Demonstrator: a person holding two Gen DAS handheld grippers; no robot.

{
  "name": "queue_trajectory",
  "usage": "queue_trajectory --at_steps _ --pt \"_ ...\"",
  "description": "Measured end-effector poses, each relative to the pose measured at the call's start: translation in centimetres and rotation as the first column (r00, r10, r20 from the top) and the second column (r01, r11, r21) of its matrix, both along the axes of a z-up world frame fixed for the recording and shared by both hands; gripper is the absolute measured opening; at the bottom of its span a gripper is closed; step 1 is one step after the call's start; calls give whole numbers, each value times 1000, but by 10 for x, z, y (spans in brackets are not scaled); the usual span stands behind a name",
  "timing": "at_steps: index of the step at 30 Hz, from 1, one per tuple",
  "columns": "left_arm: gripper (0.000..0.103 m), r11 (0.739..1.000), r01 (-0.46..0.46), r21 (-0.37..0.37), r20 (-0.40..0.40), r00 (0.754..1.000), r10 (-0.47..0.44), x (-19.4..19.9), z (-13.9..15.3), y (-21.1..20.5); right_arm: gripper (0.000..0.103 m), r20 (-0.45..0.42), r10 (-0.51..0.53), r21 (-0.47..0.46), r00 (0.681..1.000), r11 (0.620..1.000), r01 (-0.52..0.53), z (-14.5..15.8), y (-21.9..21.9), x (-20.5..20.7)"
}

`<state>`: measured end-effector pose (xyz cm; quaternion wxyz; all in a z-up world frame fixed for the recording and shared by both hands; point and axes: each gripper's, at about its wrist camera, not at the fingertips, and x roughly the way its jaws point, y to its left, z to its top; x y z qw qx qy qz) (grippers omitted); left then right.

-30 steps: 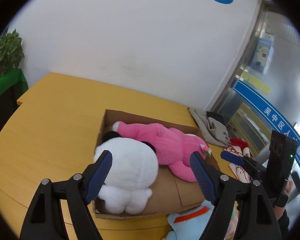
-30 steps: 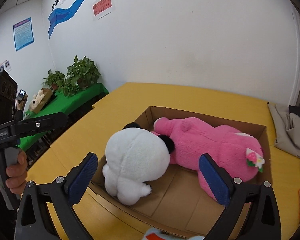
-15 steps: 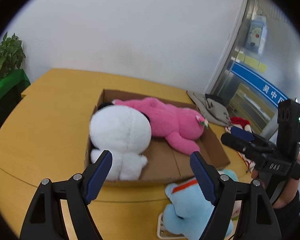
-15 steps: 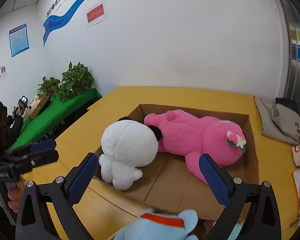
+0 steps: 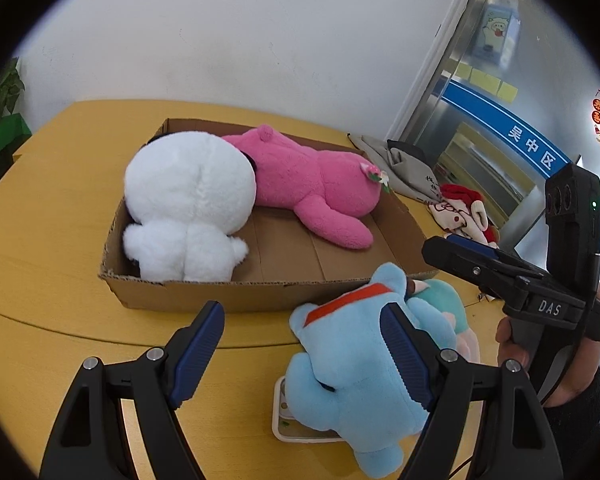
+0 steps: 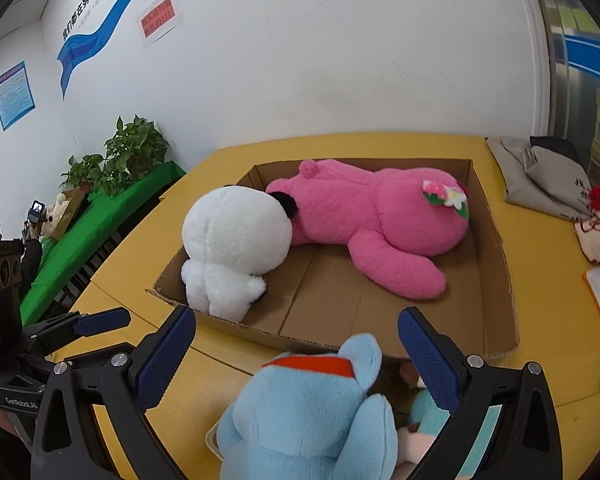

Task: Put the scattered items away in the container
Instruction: 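Move both grippers back onto the light blue plush toy, then close both grippers on the light blue plush toy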

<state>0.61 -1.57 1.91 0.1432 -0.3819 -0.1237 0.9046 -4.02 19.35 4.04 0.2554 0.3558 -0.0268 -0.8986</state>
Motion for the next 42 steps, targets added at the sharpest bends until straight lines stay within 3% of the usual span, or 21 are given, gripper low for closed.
queue_trajectory --at_steps 6,16,22,30,36,42 --pt "80 1000 -7 8 26 1000 7 5 -13 1 103 42 6 -8 999 1000 -5 -16 5 12" --pt "80 995 -33 94 79 997 25 11 -36 -4 103 49 25 28 998 999 -27 -20 -2 34" --pt "80 998 -4 70 96 995 -2 23 -53 -1 103 67 7 55 998 998 -11 -28 7 40" --pt "80 982 39 187 171 983 -71 27 -74 -8 103 107 2 50 994 999 -8 -37 8 37" --pt "80 922 152 355 163 962 -221 17 -87 24 103 150 -10 56 989 998 2 -48 17 35" --pt "80 904 89 418 201 961 -188 -20 -98 31 102 118 15 65 993 998 -23 -46 36 58"
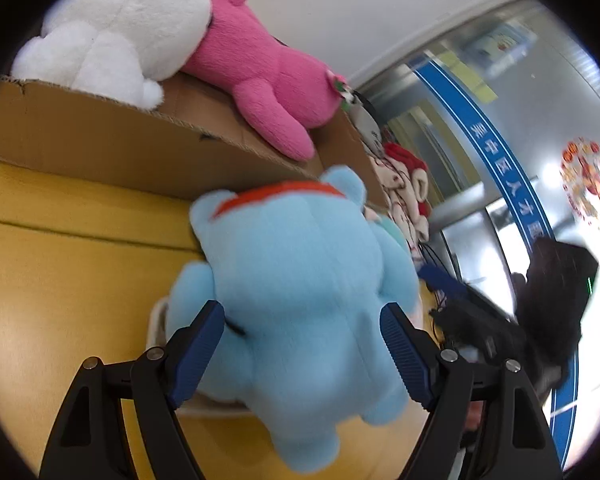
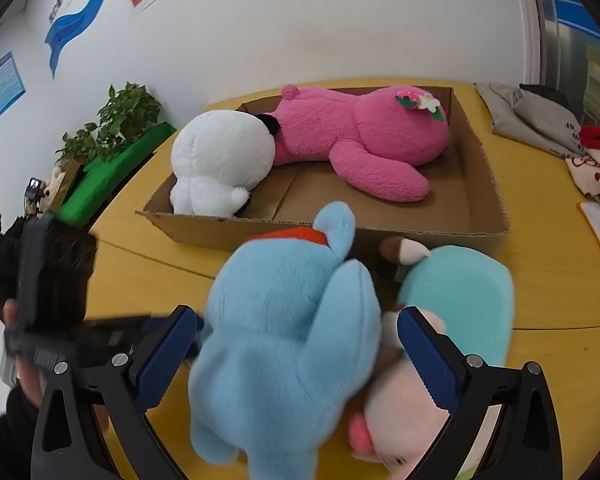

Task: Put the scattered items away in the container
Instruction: 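Close both grippers on the light blue plush toy, then lift the light blue plush and carry it over the box with both grippers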

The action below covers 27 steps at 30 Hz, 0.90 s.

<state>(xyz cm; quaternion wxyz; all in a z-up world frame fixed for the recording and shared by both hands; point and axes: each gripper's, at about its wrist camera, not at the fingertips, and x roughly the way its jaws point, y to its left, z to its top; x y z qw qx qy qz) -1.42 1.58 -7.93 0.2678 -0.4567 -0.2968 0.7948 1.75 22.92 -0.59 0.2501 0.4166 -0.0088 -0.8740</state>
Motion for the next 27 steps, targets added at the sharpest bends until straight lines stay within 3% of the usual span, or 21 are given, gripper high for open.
queue_trajectory --at_steps 3,6,10,12,20,27 --pt "80 1000 -11 -5 31 999 12 -24 -7 -1 102 -3 40 44 999 998 -39 0 7 25" --pt "82 999 20 31 66 998 -22 -44 -18 4 102 -1 67 130 998 989 -66 -13 -13 46" --pt "84 997 67 39 101 992 -71 -53 -24 16 103 54 33 180 998 983 -42 -45 -45 45" --pt "84 996 76 36 111 991 -80 -54 -24 17 103 33 -18 245 999 970 9 -55 -57 41" --pt "85 996 93 2 135 987 -92 -52 -22 26 103 90 -71 239 993 970 48 -76 -54 25" --pt "73 997 61 40 115 991 -65 -42 -25 22 102 89 -73 236 993 970 50 -79 -55 29"
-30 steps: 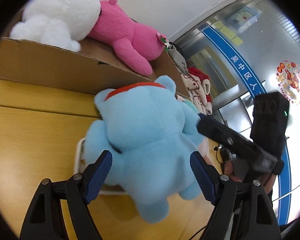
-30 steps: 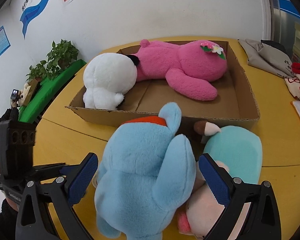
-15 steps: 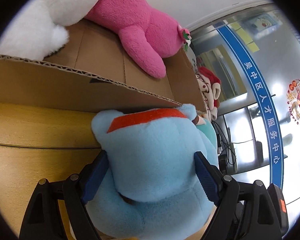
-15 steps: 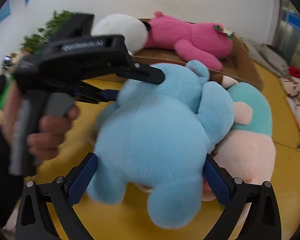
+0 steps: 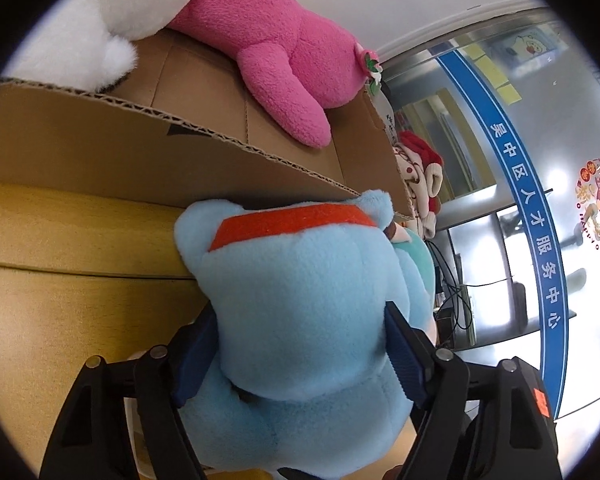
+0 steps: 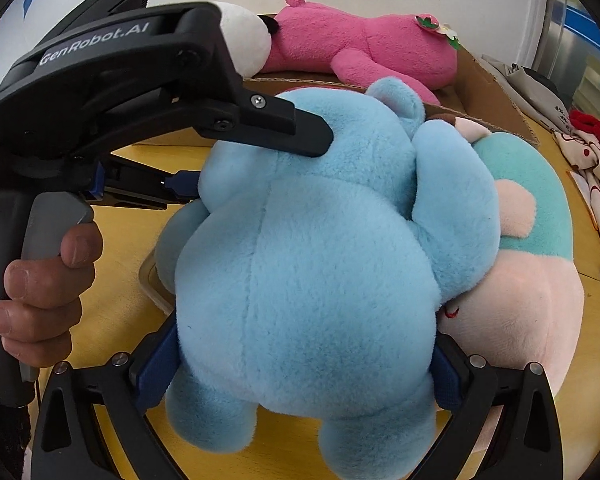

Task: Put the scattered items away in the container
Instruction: 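Lift the light blue plush and carry it over the box with both grippers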

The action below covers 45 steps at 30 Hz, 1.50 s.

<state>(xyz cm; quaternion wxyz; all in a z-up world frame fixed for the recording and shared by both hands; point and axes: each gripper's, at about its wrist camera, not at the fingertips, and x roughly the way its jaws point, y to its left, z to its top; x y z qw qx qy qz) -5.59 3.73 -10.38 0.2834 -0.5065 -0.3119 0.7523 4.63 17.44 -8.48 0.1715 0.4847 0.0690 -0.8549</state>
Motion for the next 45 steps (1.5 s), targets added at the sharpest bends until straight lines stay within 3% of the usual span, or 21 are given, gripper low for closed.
queue_trajectory --at_steps 3,6,12,18,26,30,35,45 --pt "68 1000 -9 10 -13 1000 9 9 6 -4 96 -2 -13 -26 1000 1000 13 1 1 3" --pt "65 1000 -10 -24 -52 999 9 18 20 -6 90 -7 -14 -45 1000 999 14 10 -2 11" --pt "64 998 -10 -57 -90 996 4 28 47 -13 88 -38 -25 -113 999 993 20 24 -7 22" --pt "64 995 -35 -89 -198 980 17 36 104 -19 88 -144 -12 -139 990 990 -8 69 -16 29" --pt "64 986 -51 -159 -342 940 -6 31 186 -18 88 -259 -12 -200 966 979 -41 135 -19 19" --pt "64 985 -53 -162 -384 923 -13 20 214 -16 88 -303 -12 -200 953 978 -51 162 -19 6" --pt "64 983 -52 -174 -413 910 -25 5 232 -11 88 -317 -17 -209 948 977 -53 180 -18 -16" --pt "64 975 -44 -217 -424 904 -53 -37 241 -14 88 -299 -28 -238 954 970 -46 194 -22 -56"
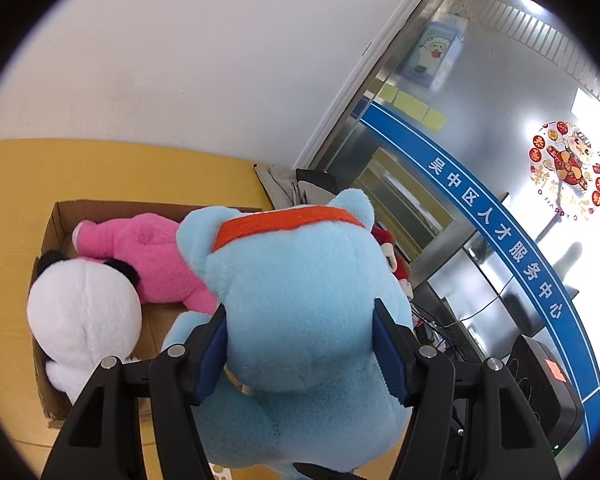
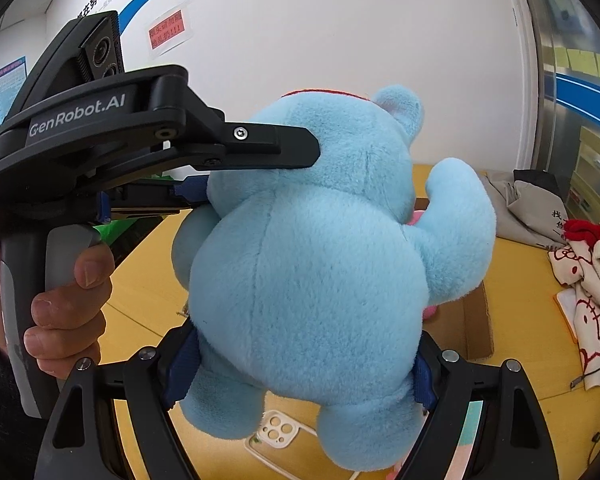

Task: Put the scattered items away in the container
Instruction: 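Lift the light blue plush and carry it over the box with both grippers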

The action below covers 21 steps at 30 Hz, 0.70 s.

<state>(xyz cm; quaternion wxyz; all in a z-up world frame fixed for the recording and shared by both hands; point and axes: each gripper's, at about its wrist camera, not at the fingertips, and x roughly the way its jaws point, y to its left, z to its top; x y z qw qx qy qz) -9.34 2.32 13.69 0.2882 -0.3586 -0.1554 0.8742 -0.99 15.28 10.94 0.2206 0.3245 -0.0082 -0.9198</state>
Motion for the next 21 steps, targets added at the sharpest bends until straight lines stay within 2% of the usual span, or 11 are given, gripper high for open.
queue_trajectory --at_steps 8,21 --pt "64 999 -13 -43 11 1000 14 -25 -1 5 88 23 -1 -33 1000 999 2 -7 -9 -30" --pt "64 998 -30 -60 61 998 33 -64 -33 -2 89 91 0 -57 996 998 5 -39 -4 -79"
